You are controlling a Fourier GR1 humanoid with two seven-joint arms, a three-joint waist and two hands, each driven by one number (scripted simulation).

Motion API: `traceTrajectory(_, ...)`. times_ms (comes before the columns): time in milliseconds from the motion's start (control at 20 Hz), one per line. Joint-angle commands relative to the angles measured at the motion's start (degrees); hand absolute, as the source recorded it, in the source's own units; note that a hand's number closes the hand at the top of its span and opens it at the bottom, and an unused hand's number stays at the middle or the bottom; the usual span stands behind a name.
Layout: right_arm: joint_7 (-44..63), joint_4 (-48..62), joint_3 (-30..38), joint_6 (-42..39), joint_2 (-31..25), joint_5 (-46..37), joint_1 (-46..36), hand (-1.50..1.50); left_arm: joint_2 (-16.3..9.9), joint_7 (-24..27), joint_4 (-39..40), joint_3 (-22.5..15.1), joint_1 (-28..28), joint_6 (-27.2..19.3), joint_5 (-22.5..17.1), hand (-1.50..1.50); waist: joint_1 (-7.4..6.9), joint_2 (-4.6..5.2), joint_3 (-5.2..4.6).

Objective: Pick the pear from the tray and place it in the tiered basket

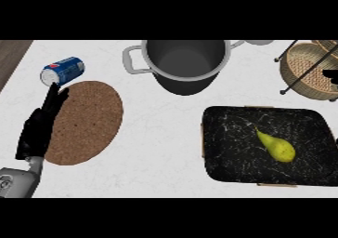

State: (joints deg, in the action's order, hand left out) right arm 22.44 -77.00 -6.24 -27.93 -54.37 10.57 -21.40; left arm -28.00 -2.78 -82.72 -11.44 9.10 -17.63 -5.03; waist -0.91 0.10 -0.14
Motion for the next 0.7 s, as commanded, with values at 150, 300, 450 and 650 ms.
traceTrajectory(150,12.22,2.44,-5.06,-5.15,5.64,-3.86,-10.67,-1.50,2.83,-1.16,2.63,0.03,3.56,-0.24,3.25,0.00,0.25,0.10,0.11)
traceTrajectory(300,19.97,2.62,-6.78,-5.20,9.51,-4.25,-13.02,-1.50,1.82,-1.67,0.91,1.57,2.23,1.58,2.26,0.00,0.19,0.02,0.11)
traceTrajectory(450,23.80,3.30,-8.64,-4.03,14.10,-6.34,-13.02,-1.50,0.45,1.26,0.93,3.82,-0.26,3.58,1.56,0.00,0.16,-0.02,0.10)
traceTrajectory(650,27.34,3.59,-8.26,-7.81,15.13,-6.68,-12.85,-1.50,2.31,0.80,-4.24,2.89,-5.12,2.81,2.92,0.00,0.20,-0.17,0.12)
